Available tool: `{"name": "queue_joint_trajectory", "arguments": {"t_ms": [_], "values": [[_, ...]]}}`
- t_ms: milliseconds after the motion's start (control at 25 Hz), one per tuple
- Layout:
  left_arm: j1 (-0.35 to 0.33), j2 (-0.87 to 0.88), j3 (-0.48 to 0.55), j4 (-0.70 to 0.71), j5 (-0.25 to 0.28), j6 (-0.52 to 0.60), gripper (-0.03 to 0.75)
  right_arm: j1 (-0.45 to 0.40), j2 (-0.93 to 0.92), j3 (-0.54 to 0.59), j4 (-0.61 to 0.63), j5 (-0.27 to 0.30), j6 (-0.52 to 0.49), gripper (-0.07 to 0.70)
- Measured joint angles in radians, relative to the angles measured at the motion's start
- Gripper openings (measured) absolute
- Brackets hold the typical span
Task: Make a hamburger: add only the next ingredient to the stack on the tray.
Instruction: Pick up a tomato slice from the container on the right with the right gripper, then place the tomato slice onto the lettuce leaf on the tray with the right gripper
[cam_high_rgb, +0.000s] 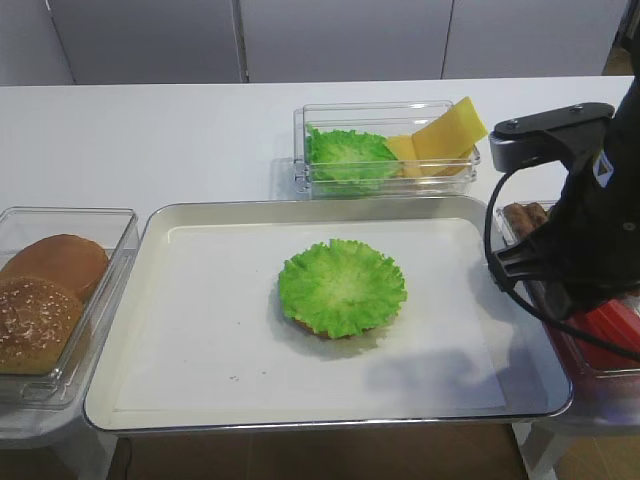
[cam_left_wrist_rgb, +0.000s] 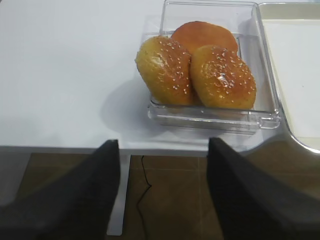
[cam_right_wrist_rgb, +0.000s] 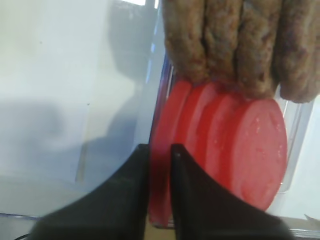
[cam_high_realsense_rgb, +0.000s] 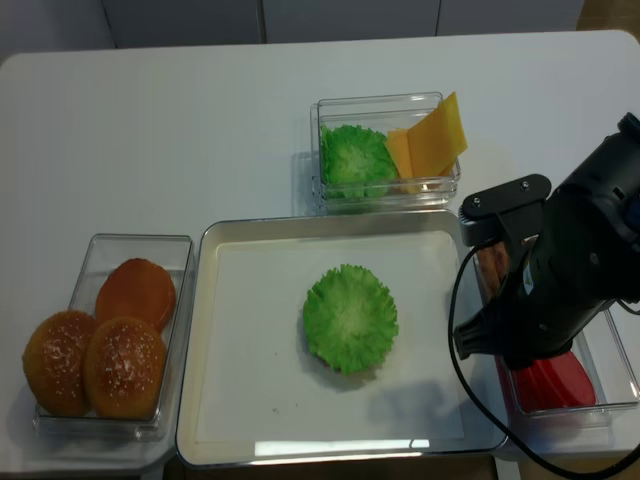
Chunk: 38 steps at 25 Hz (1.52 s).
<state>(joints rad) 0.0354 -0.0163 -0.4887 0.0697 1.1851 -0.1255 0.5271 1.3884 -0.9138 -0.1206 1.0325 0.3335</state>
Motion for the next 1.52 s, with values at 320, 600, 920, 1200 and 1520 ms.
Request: {"name": "queue_joint_trajectory", "arguments": {"t_ms": [320,600,920,1200,1520], "values": [[0.000,0.000,0.000,0.000,0.000,0.000,0.411,0.000,-0.002,-0.002,-0.010,0.006,0.002,0.062],[0.000,0.000,0.000,0.000,0.000,0.000,0.411,0.000,-0.085,-0.002,-0.010,0.014,0.015,0.061],[0.000,0.000,0.000,0.000,0.000,0.000,0.411,0.000,-0.189,-0.145,-0.017,0.104,0.005,0.061],[0.000,0.000,0.000,0.000,0.000,0.000,0.411,0.000,-0.179,-0.301,-0.016,0.121,-0.048,0.061],[0.000,0.000,0.000,0.000,0.000,0.000,0.411,0.098,-0.044,-0.361,-0.031,0.097,-0.078,0.061]]}}
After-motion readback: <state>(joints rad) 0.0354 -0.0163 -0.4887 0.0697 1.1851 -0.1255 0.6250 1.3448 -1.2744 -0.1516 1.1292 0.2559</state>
